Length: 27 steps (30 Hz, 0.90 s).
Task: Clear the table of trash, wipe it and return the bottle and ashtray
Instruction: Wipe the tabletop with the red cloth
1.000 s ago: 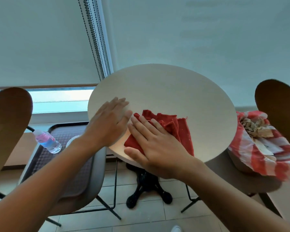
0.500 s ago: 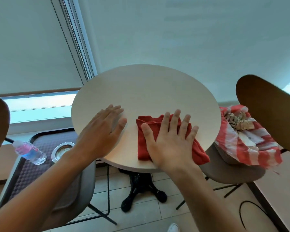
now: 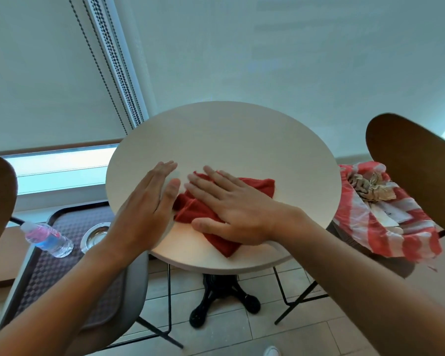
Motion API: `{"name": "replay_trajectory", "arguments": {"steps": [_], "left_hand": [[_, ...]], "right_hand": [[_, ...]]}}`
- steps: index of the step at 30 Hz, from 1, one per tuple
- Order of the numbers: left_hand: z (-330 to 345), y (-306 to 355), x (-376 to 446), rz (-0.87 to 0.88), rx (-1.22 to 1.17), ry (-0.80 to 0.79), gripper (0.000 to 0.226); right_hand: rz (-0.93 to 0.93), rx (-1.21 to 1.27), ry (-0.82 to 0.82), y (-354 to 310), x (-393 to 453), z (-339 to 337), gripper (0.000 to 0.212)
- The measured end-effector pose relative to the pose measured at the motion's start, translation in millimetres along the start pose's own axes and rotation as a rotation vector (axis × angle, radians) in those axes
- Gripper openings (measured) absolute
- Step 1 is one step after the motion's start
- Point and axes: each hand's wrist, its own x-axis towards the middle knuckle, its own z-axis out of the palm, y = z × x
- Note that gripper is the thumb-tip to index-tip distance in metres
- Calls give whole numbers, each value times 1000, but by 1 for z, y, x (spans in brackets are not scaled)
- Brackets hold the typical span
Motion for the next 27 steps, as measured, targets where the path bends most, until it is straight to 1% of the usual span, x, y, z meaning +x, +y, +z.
{"name": "replay_trajectory", "arguments": {"steps": [4, 6, 8, 10, 12, 13, 14, 15, 16, 17, 19, 23, 27], "left_hand": [[0, 2, -1, -8, -3, 0, 57], [0, 2, -2, -14, 7, 1, 55], [0, 2, -2, -19, 18, -3, 53], [0, 1, -2, -25, 19, -10, 53], [0, 2, -2, -27, 18, -18, 54], [0, 3, -2, -30, 20, -19, 53], [1, 3, -2, -32, 26, -21, 52], [1, 4, -2, -34, 33, -26, 51], [0, 4, -2, -37, 36, -31, 52], [0, 4, -2, -36, 37, -35, 53], [-1, 4, -3, -35, 35, -45, 58], [-2, 6, -3, -31, 26, -48, 59], [-3, 5, -2, -18, 16, -42, 57]], "right_hand": [[-252, -39, -77, -2, -24, -8, 63], [-306, -44, -115, -1, -37, -15, 59], [-282, -48, -166, -3, -54, -23, 61], [-121, 81, -177, -14, -69, -26, 63], [187, 383, -34, -38, -74, -25, 64], [354, 512, 41, -49, -71, -22, 69], [501, 566, 83, -58, -64, -16, 75], [619, 542, 100, -65, -55, -10, 83], [707, 466, 101, -68, -47, -3, 88], [763, 373, 97, -70, -41, 4, 92], [797, 250, 100, -69, -41, 12, 93], [790, 223, 69, -51, -60, 12, 89], [858, 203, 65, -15, -59, 8, 87]]}}
